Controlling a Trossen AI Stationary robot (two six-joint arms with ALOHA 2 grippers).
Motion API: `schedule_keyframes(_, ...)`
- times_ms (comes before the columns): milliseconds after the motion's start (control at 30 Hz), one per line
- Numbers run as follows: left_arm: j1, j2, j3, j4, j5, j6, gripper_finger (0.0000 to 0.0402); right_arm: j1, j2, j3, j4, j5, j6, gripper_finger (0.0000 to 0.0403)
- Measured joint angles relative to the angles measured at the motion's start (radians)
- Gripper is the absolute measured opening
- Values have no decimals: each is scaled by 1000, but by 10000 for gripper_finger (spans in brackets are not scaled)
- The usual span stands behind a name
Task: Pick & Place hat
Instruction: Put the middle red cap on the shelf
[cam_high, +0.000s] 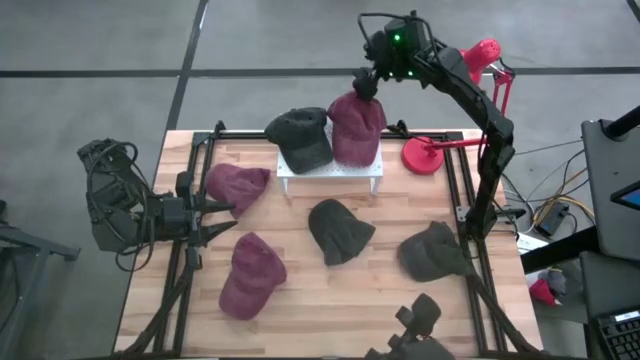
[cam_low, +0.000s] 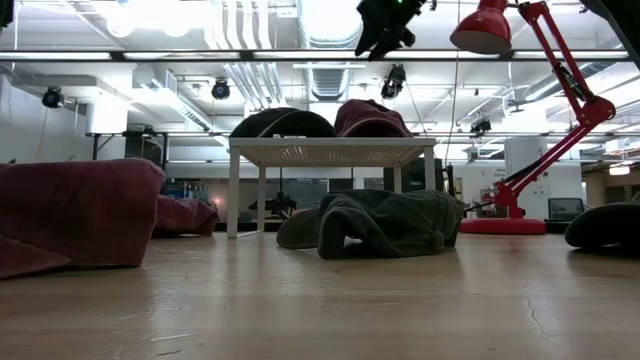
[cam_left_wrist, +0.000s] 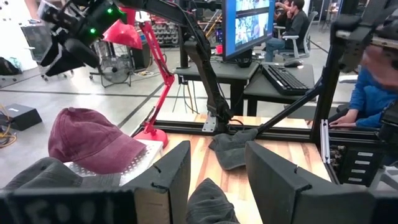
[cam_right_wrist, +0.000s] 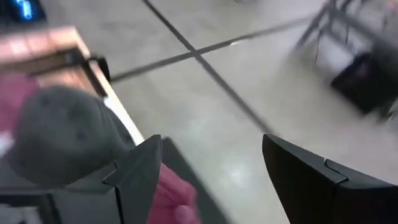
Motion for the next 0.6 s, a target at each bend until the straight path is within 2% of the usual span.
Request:
schedule_keyframes(100, 0, 0, 0, 0, 0, 0, 152, 3, 0, -2, -15, -1, 279, 266)
schedule_keyframes(167, 0, 0, 0, 0, 0, 0, 152, 7, 0, -6, -28, -6, 408, 264)
schedule_keyframes(267, 0, 0, 0, -2, 0, 1, 152, 11, 0, -9, 25, -5, 491, 263)
schedule_keyframes(333, 0, 0, 0, -4, 0, 4, 152, 20, -6, -13, 28, 44, 562, 264)
schedule_keyframes(400, 0, 0, 0, -5, 0, 14, 152, 40, -7, -14, 51, 209, 614, 267)
schedule_keyframes(533, 0, 0, 0, -5, 0, 20, 152, 85, -3, -17, 46, 671, 662, 274)
schedule_keyframes(600, 0, 0, 0, -5, 0, 20, 152, 106, 0, -33, 45, 860, 646, 276)
